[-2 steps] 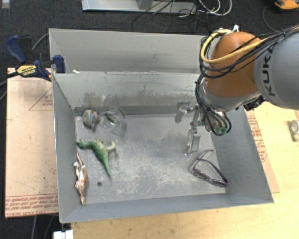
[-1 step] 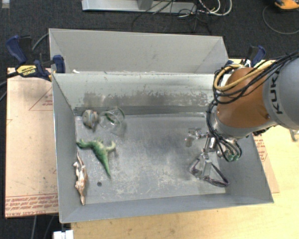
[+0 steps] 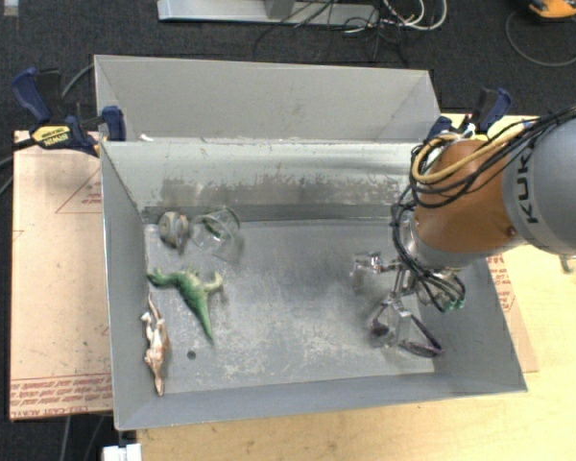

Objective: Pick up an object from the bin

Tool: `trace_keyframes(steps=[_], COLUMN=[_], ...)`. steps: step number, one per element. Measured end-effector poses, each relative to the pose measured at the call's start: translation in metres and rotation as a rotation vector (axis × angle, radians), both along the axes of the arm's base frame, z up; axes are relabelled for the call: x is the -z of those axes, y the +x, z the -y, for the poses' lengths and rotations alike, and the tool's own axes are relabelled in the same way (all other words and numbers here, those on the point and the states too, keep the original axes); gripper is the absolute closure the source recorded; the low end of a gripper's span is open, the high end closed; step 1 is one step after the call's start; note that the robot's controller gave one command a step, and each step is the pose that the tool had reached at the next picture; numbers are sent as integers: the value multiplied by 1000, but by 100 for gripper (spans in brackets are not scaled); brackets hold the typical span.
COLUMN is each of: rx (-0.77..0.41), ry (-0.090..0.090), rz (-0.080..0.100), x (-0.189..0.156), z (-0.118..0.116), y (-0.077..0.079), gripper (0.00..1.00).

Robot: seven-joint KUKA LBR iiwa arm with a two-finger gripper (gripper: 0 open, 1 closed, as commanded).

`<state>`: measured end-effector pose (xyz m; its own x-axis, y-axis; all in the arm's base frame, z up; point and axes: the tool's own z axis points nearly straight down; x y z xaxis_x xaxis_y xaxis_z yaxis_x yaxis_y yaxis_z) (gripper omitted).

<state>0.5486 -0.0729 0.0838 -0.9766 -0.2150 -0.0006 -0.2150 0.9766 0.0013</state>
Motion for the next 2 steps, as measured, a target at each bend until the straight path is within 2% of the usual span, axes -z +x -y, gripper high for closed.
trace_keyframes(steps=[2], rx=[-26], ry=[0], rz=[1], x=[2], z=[-5], y=[-3], gripper=[0])
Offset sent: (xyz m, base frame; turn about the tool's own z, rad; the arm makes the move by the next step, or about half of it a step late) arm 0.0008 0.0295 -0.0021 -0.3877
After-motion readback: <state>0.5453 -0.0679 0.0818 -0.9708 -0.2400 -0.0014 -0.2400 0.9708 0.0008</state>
